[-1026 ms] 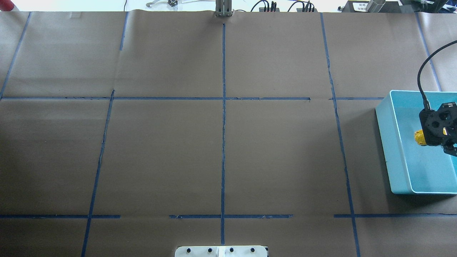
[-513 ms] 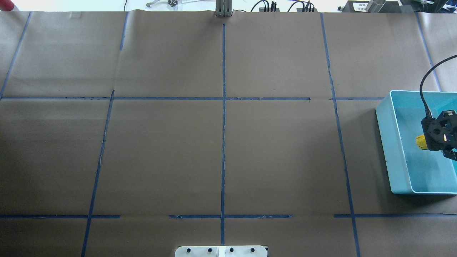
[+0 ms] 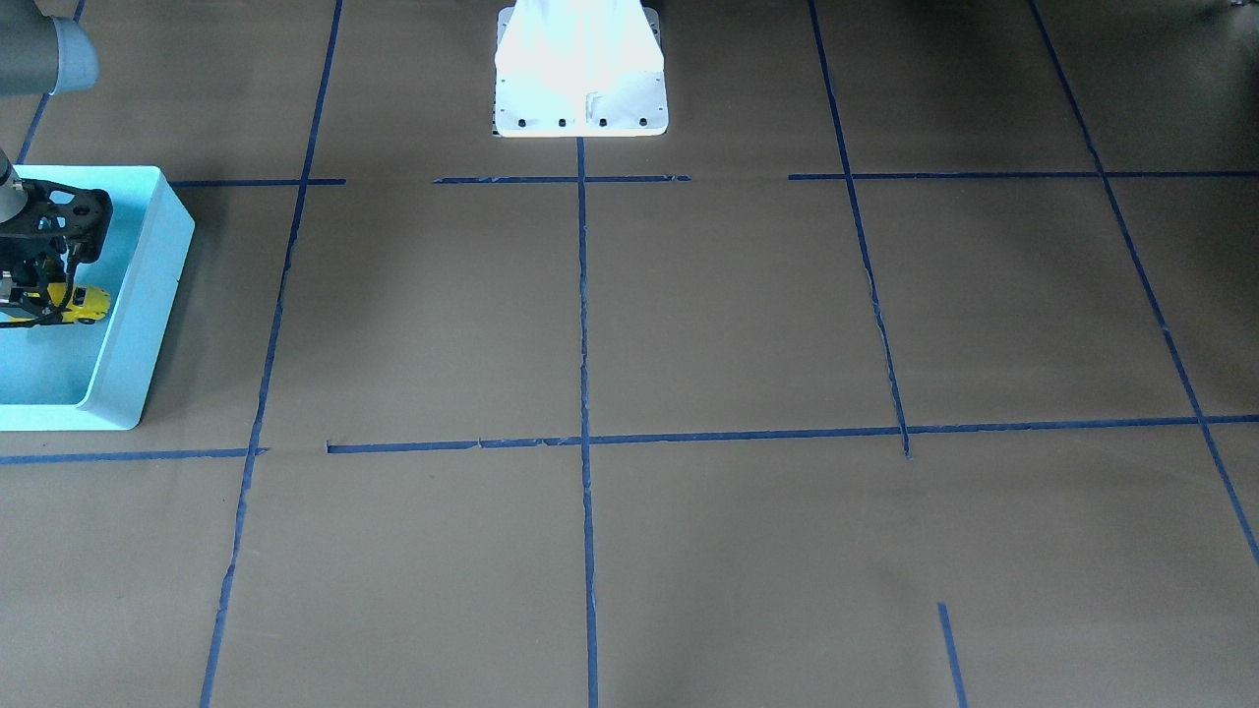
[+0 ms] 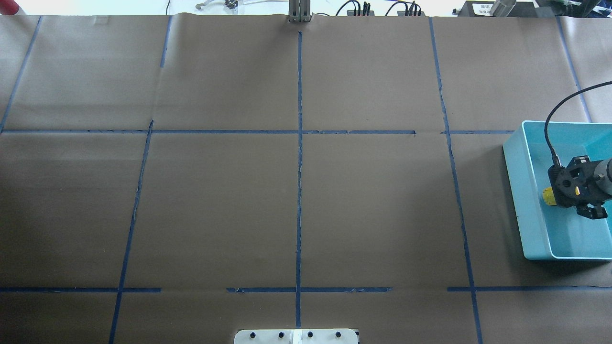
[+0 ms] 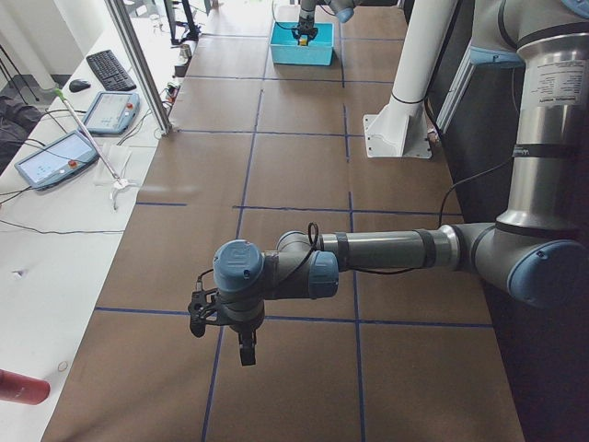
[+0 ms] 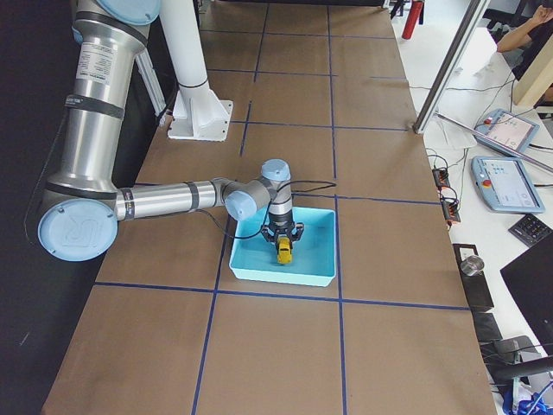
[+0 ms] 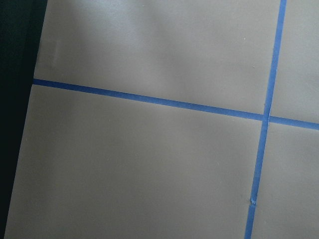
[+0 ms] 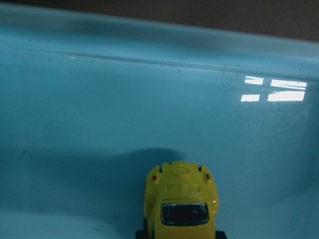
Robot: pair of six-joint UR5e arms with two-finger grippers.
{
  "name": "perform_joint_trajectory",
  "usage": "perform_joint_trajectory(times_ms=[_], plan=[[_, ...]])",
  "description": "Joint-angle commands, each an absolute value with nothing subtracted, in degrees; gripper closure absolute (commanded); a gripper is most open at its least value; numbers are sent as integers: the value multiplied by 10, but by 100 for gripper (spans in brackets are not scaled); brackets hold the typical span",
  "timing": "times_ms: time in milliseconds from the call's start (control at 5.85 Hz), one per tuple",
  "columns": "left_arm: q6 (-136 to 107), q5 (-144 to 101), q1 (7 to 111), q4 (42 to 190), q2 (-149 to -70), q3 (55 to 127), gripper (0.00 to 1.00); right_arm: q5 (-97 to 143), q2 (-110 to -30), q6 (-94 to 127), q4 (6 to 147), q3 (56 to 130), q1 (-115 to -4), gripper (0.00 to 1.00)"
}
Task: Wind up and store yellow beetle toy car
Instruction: 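Lower the held car down into the blue bin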
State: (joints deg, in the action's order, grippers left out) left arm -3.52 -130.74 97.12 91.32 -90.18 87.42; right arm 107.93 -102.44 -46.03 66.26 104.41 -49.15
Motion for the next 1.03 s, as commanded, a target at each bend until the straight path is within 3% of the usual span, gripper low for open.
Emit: perform_joint_trajectory(times_ms=[0,171,513,855], plan=[[-34,-1307,971,914,-902,875,0,1079,-1022,-458,662,1043,-489,80],[-34,-1308,971,914,-902,875,0,1080,-1022,-456,663,1042,-489,70],[-34,-1307,971,913,-902,875,0,1096,-1023,-453,663,1035,-490,30],[-34,-1307,971,913,-902,875,0,1119,-1024,-452,663,1036,-490,23]])
